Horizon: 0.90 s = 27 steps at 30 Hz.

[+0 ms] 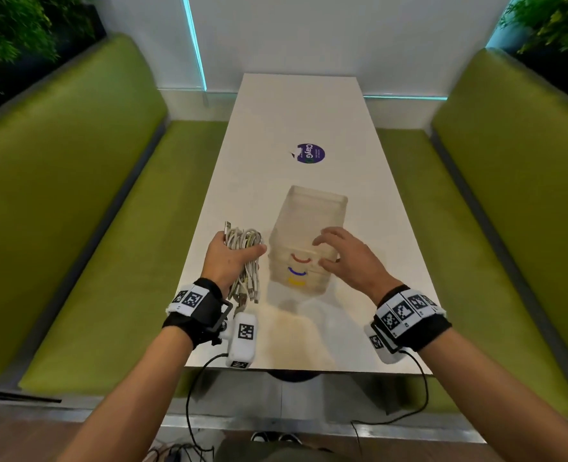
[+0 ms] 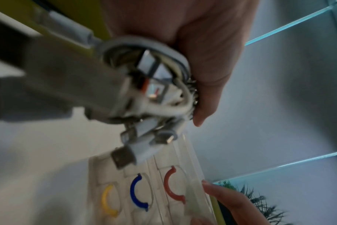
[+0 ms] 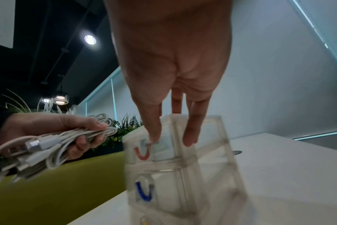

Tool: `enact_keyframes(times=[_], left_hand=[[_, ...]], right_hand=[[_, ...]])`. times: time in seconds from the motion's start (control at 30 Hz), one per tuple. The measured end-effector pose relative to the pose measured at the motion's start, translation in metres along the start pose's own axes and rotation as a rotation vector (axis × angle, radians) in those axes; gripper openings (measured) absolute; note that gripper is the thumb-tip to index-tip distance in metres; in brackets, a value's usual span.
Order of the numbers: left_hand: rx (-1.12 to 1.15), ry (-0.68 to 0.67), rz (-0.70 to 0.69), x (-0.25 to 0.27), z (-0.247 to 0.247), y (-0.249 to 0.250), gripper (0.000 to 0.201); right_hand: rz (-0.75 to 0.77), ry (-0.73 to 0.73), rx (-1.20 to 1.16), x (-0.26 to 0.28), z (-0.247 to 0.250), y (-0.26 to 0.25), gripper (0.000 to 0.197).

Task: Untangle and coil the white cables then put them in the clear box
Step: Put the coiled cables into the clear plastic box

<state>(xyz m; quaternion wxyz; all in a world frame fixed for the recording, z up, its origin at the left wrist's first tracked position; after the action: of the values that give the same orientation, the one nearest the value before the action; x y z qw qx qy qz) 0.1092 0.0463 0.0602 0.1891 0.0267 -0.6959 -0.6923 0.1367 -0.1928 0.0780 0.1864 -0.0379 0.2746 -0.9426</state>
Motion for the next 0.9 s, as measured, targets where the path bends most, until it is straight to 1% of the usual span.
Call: enact_keyframes(times=[0.07, 0.27, 0.37, 0.43, 0.47, 0.53, 0.57, 0.6, 0.63, 0.67, 0.7, 0.73, 0.77, 0.8, 0.9], left_hand=[[-0.05, -0.002, 0.019, 0.002, -0.001, -0.005, 0.058], [-0.124, -0.011, 0.029, 0.008, -0.004, -0.006, 0.057], [-0.249, -0.015, 0.022, 0.006, -0.007, -0.003, 0.058], [-0.367, -0.028, -0.008, 0.003, -0.009, 0.002, 0.06], [-0.42, -0.037, -0.026, 0.002, -0.011, 0.005, 0.06], [-0.491, -0.054, -0.049, 0.001, -0.015, 0.01, 0.06], [-0.5, -0.058, -0.051, 0.0, -0.015, 0.011, 0.061], [-0.497, -0.06, -0.046, -0.001, -0.015, 0.011, 0.061], [-0.495, -0.058, -0.041, -0.002, -0.015, 0.01, 0.061], [-0.496, -0.057, -0.037, -0.002, -0.015, 0.01, 0.062], [-0.498, -0.059, -0.036, -0.002, -0.015, 0.01, 0.061], [-0.501, -0.063, -0.036, -0.002, -0.016, 0.01, 0.061], [-0.503, -0.064, -0.038, -0.002, -0.016, 0.01, 0.061], [-0.504, -0.061, -0.039, -0.001, -0.016, 0.01, 0.061], [-0.489, -0.05, -0.03, -0.002, -0.014, 0.007, 0.061]], right_hand=[[0.031, -0.028, -0.038, 0.009, -0.002, 0.006, 0.033], [0.142, -0.103, -0.085, 0.022, -0.008, -0.004, 0.033], [0.146, -0.1, -0.065, 0.027, -0.011, -0.007, 0.032], [0.11, -0.081, -0.072, 0.033, -0.01, -0.009, 0.031], [0.087, -0.001, -0.058, 0.039, -0.006, -0.01, 0.03], [0.077, 0.313, -0.02, 0.06, 0.01, -0.017, 0.022], [0.073, 0.392, 0.006, 0.071, 0.01, -0.021, 0.017], [0.048, 0.339, 0.02, 0.078, -0.002, -0.024, 0.015], [-0.005, 0.155, 0.036, 0.08, -0.026, -0.023, 0.02], [-0.068, -0.097, 0.078, 0.084, -0.058, -0.02, 0.029], [-0.105, -0.301, 0.137, 0.088, -0.087, -0.014, 0.039], [-0.119, -0.407, 0.186, 0.089, -0.107, -0.008, 0.047], [-0.126, -0.436, 0.217, 0.085, -0.119, -0.004, 0.054], [-0.133, -0.431, 0.234, 0.08, -0.126, -0.001, 0.058], [-0.148, -0.448, 0.301, 0.072, -0.145, 0.002, 0.06]])
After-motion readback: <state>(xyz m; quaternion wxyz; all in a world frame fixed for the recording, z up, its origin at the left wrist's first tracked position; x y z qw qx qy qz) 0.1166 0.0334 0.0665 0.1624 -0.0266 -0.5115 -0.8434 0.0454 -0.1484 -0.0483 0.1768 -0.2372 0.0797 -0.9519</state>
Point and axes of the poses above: each hand's wrist, its own x-axis away from the middle knuckle, its own z-axis out of the back of the hand, y = z × x, the point moved 8 cm from there along -x, towards the middle knuckle, and after that the axes turned 3 degrees about x, right-handed, at the moved point
